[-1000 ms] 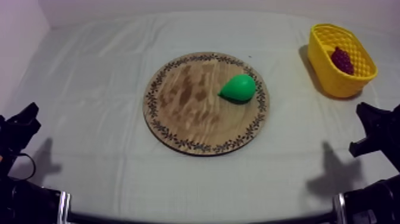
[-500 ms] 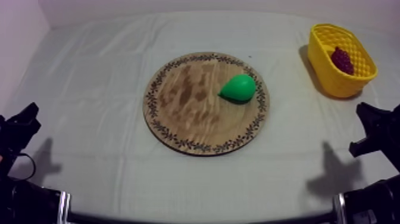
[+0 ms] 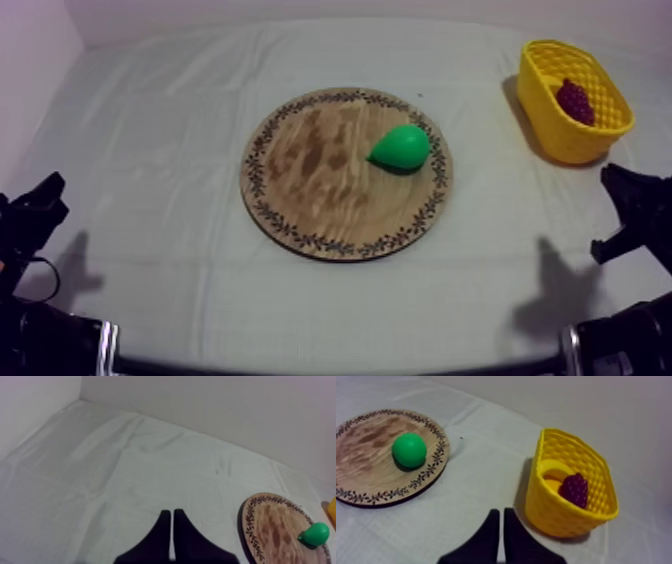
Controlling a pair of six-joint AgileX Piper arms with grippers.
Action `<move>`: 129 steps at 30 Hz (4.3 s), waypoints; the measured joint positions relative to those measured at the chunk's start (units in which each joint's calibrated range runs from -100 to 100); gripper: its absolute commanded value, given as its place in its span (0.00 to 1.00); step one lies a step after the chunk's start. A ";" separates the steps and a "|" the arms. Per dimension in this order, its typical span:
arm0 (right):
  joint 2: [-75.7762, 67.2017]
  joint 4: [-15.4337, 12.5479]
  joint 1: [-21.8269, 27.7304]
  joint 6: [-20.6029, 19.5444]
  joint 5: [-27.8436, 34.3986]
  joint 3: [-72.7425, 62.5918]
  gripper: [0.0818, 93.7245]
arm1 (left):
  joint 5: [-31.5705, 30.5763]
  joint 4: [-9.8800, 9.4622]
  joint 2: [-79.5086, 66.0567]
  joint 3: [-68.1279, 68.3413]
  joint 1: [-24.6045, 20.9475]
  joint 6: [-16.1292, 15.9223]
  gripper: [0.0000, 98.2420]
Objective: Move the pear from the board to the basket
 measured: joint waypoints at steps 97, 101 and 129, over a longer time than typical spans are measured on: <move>113.26 6.08 -18.28 15.30 60.28 -97.34 0.75 | 0.00 0.00 0.00 0.00 0.00 0.00 0.00; 114.97 5.72 -18.55 15.33 58.79 -95.81 0.75 | 0.00 0.00 0.00 0.00 0.00 0.00 0.00; 132.45 6.63 -18.48 15.29 51.70 -98.02 0.68 | 0.00 0.00 0.00 0.00 0.00 0.00 0.00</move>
